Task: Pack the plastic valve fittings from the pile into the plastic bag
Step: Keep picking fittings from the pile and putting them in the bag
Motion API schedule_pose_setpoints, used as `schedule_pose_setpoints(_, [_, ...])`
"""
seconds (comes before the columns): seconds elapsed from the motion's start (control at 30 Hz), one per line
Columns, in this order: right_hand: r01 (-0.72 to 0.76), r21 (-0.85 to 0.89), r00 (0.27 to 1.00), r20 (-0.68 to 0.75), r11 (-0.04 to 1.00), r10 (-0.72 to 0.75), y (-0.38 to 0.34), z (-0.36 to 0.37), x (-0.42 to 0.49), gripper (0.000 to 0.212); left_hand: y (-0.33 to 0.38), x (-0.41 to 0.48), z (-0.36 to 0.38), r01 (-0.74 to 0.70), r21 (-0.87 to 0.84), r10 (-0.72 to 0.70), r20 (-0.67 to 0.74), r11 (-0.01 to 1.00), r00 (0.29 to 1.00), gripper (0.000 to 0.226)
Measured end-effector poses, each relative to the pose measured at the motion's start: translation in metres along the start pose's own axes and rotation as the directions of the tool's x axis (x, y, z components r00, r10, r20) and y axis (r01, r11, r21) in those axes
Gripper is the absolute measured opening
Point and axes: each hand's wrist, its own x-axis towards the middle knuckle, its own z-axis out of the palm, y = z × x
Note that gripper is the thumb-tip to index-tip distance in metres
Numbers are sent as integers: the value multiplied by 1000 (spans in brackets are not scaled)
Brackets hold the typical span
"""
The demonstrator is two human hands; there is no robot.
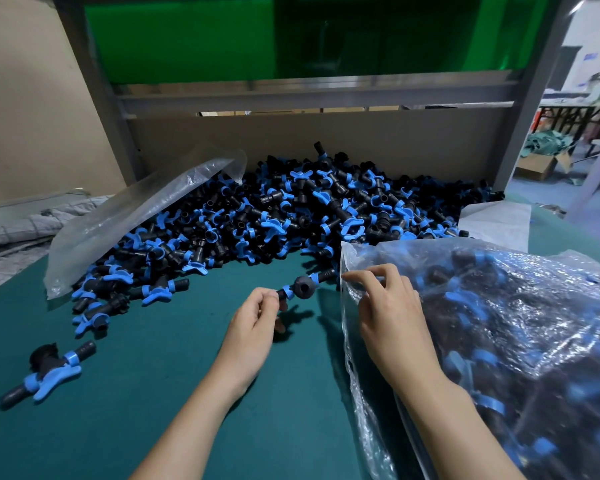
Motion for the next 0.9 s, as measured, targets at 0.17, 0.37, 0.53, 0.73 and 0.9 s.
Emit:
schedule_pose_setpoints(0.17, [0, 0, 1000, 10, 1000, 0, 0, 0, 0, 44, -1, 1, 1, 3, -21, -3, 4, 1000, 1000, 20])
schedule_pose_setpoints(0.37, [-4, 21, 1000, 3, 1000, 4, -1, -1, 0, 41, -3, 2, 1, -12, -31, 12, 16, 999, 1000, 18])
schedule_pose_setpoints(0.53, [-2, 47, 1000, -22, 999, 3, 0, 0, 0, 46, -3, 2, 1, -21, -54, 21, 11, 998, 1000, 17])
schedule_pose_setpoints(0.73, [22, 155, 993, -118, 988, -3, -3, -3, 1, 39, 3, -7, 5, -38, -100, 34, -34, 994, 999, 19])
schedule_pose_setpoints(0.9, [-2, 355, 981, -182, 935, 71, -11, -20, 8, 34, 15, -35, 21, -38, -208, 34, -23, 977, 999, 10])
